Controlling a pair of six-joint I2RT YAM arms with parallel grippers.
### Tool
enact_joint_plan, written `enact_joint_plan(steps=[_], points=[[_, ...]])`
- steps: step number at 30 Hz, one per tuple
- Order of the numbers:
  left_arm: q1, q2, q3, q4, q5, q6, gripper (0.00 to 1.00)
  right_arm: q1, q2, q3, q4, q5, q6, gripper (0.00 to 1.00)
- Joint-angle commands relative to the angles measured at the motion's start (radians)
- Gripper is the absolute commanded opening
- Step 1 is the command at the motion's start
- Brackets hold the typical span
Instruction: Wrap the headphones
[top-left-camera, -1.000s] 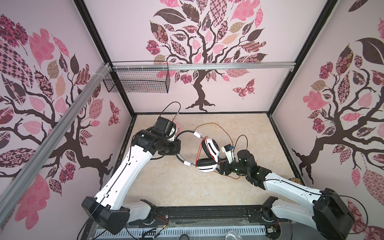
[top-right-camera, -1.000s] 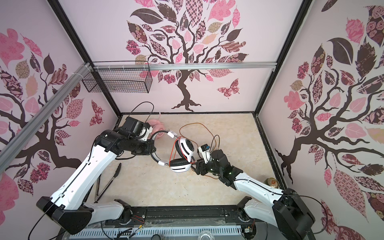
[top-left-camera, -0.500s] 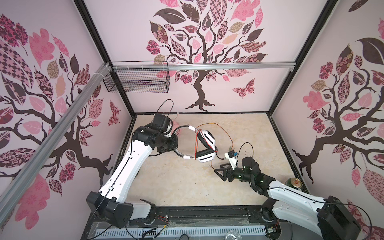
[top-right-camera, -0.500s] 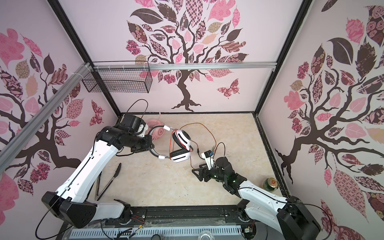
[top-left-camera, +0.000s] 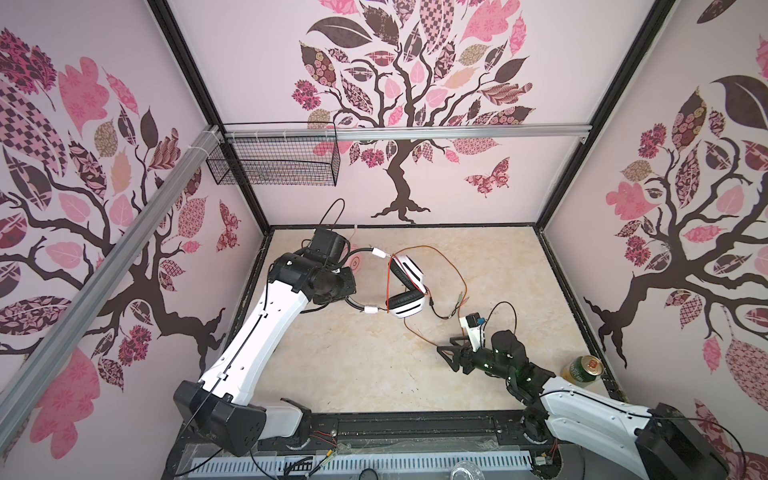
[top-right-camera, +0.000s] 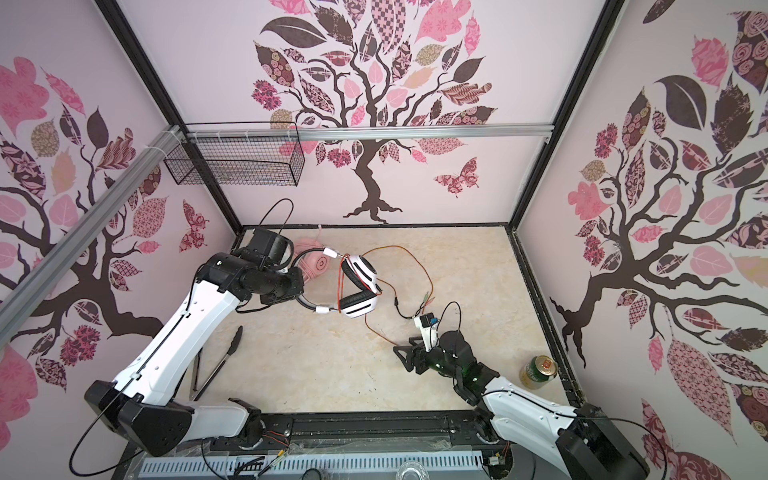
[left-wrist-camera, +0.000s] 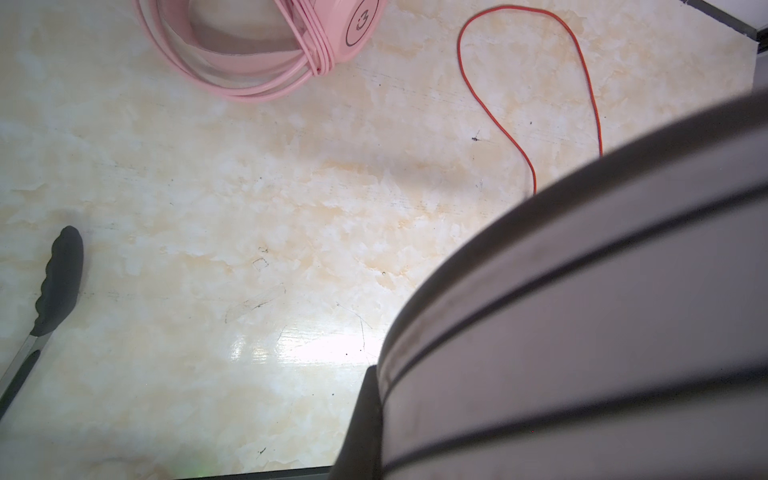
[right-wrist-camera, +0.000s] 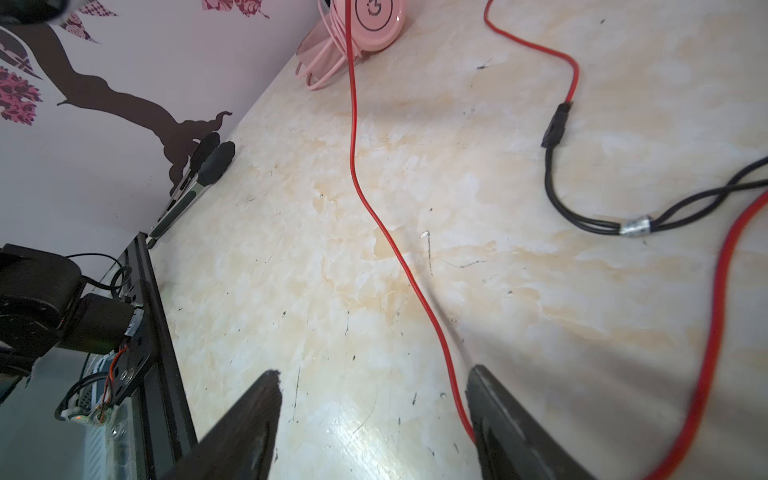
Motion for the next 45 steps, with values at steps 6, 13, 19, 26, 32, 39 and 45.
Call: enact_joint_plan(steps=[6, 13, 19, 26, 32, 39, 45], points=[[-0.003, 0.102, 0.021, 0.144, 0.050, -0.101, 0.00, -0.002, -0.012, -0.025, 0.072, 0.082, 0.003, 0.73], [0.102, 0.088, 0.026, 0.160, 0.197, -0.104, 0.00, -0.002, -0.013, -0.021, 0.052, 0.103, -0.036, 0.73], [0.102, 0.029, 0.001, 0.139, 0.089, -0.142, 0.00, -0.002, -0.013, -0.022, 0.046, 0.117, -0.053, 0.74], [0.061, 0.010, 0.001, 0.122, 0.036, -0.195, 0.00, -0.003, 0.004, -0.020, 0.057, 0.101, -0.061, 0.74], [-0.084, 0.092, 0.178, -0.062, -0.147, -0.251, 0.00, -0.002, 0.006, -0.020, 0.066, 0.069, -0.071, 0.74], [-0.078, 0.109, 0.188, -0.073, -0.122, -0.215, 0.00, -0.002, -0.011, 0.026, -0.001, 0.052, -0.084, 0.73], [-0.077, 0.012, 0.118, -0.001, -0.121, -0.218, 0.00, 0.000, 0.103, 0.112, -0.017, 0.004, -0.100, 0.73]])
